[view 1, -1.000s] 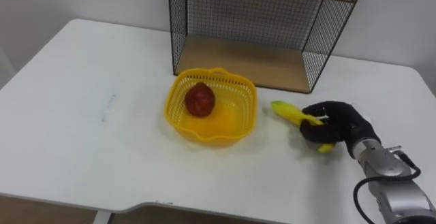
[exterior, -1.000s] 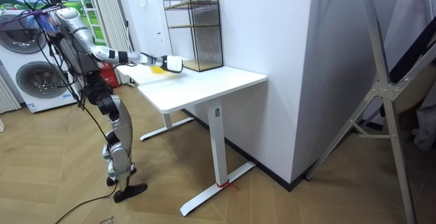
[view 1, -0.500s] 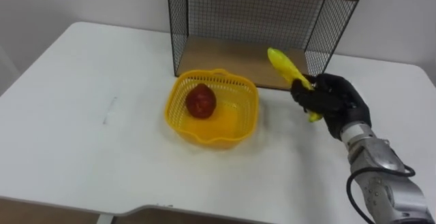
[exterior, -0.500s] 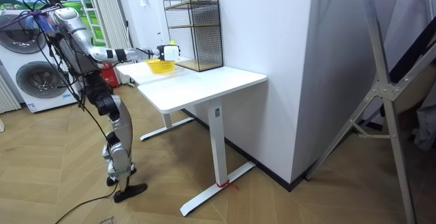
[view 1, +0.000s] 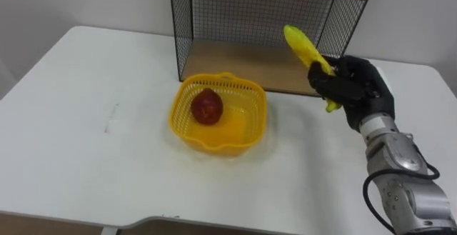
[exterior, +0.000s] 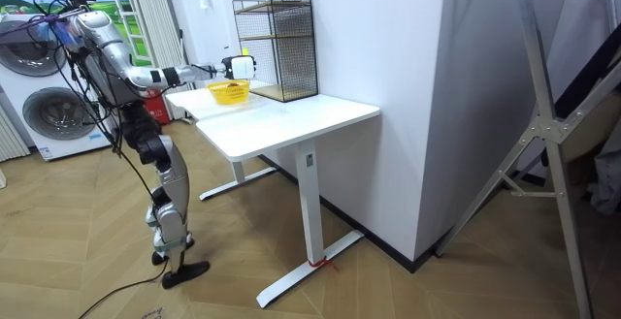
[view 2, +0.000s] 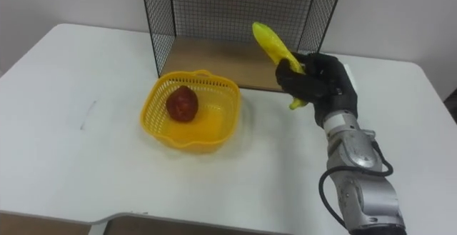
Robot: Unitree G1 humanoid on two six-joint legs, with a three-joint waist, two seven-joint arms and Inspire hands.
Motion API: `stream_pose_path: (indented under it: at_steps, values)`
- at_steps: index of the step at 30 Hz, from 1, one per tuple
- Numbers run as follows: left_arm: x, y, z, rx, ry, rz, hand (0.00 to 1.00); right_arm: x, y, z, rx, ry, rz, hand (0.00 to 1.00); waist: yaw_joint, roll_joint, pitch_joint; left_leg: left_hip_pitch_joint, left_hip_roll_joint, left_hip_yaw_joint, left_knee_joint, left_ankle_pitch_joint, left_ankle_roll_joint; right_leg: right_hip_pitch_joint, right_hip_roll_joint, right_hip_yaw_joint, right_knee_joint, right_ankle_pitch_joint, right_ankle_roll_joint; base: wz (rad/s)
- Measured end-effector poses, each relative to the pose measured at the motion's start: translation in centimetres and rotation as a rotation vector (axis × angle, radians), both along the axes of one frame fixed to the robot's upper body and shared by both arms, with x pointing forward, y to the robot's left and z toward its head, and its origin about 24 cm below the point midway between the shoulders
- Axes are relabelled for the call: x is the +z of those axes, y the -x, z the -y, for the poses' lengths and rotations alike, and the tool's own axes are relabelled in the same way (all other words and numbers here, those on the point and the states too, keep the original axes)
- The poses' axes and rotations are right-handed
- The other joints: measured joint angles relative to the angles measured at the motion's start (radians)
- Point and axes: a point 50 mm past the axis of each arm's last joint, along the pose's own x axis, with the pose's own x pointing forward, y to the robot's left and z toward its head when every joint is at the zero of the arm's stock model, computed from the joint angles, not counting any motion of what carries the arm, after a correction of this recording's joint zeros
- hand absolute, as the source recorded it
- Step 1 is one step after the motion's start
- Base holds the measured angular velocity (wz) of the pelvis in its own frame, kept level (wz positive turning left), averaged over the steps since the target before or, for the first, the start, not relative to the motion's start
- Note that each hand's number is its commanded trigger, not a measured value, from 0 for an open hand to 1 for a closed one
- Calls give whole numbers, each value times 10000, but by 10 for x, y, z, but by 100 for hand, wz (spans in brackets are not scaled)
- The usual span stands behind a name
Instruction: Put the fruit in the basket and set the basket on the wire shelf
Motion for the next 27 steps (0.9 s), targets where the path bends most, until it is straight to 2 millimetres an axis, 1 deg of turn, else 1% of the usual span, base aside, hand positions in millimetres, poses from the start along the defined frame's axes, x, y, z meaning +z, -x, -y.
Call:
stream_pose_path:
  at_steps: [3,6,11,16,20,25,27]
  values:
    - [0,-1,0,-18,0,32,0,2,0,0,-5,112,78,100,21,-19,1,-12,5,5,3,0,0,-12,-15,-11,0,0,0,0]
    - [0,-2,0,-39,27,73,0,8,-1,-2,89,459,332,100,26,-17,3,-20,12,24,12,0,0,-15,-44,-52,6,0,0,0]
    - [0,-8,1,-106,41,216,0,21,-2,-14,692,1765,1026,100,54,14,18,-19,19,29,-17,0,-1,-25,-38,-108,18,0,0,0]
    - [1,-16,1,-234,51,505,0,33,-3,-24,1144,2793,1553,100,256,-8,1,-148,14,29,19,1,-1,-157,-20,-123,43,0,0,0]
    - [1,-19,2,-351,70,596,0,33,-3,-29,1419,3328,1580,100,314,-42,2,-167,10,9,64,1,-2,-154,-41,-132,41,0,0,0]
    - [1,-16,2,-338,87,514,0,33,-4,-32,1775,3732,1563,100,356,-159,66,-159,17,8,70,1,-2,-155,-55,-114,39,0,0,0]
    - [1,-16,2,-340,95,512,0,32,-3,-33,1968,3723,1542,100,352,-177,66,-175,17,10,83,1,-2,-158,-55,-119,39,0,0,0]
